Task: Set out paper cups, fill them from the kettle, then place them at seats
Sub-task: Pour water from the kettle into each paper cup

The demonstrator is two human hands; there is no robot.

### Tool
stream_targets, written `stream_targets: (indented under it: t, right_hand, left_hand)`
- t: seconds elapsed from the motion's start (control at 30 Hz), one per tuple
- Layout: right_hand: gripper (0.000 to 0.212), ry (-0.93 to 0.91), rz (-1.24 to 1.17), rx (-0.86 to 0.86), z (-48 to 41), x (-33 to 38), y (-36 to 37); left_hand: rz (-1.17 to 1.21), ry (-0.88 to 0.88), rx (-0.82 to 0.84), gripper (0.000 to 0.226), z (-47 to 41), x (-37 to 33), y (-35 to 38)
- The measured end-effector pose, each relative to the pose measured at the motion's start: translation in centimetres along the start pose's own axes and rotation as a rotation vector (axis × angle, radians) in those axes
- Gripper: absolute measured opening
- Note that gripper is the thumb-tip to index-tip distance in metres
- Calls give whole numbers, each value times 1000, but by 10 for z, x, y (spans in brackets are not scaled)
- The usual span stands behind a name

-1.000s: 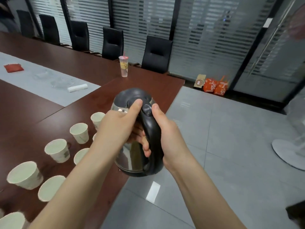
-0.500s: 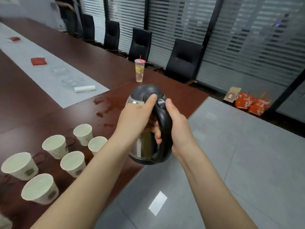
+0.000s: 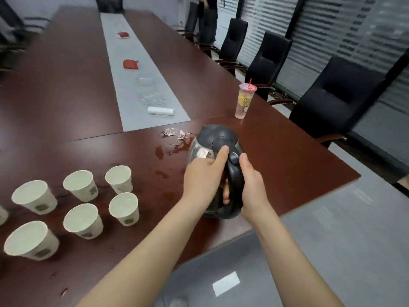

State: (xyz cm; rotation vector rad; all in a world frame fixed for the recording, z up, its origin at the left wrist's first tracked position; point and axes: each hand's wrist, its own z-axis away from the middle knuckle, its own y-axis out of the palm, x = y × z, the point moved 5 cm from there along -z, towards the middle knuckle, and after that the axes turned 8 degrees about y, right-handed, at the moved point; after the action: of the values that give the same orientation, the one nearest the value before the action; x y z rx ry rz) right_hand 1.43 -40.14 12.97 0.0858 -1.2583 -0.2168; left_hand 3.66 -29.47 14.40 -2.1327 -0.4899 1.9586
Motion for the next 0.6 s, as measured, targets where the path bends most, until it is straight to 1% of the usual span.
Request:
stream_targets:
  t: [0.07,0.17,0.3,0.43,0.6]
  right_hand:
    - [62,0,-27,11,-28,-8,0]
    - [68,13,-27,37,-66,-24,8]
    - [67,22,11,63,-106,-40,23]
    - [68,31,26,94,-130,-55,38]
    - [69,18,67,152,-143,-72,49]
  left_hand:
    - [-41,-6,-37,65,-15,13,5]
    - [-40,-50,-75,67,-39,39,6]
    - [-54,-112,-77,72,-67,72,3]
    - [-67,-140,-90,67,-84,96,-3]
    - [-49,-142,-98,73,-89,115,-7]
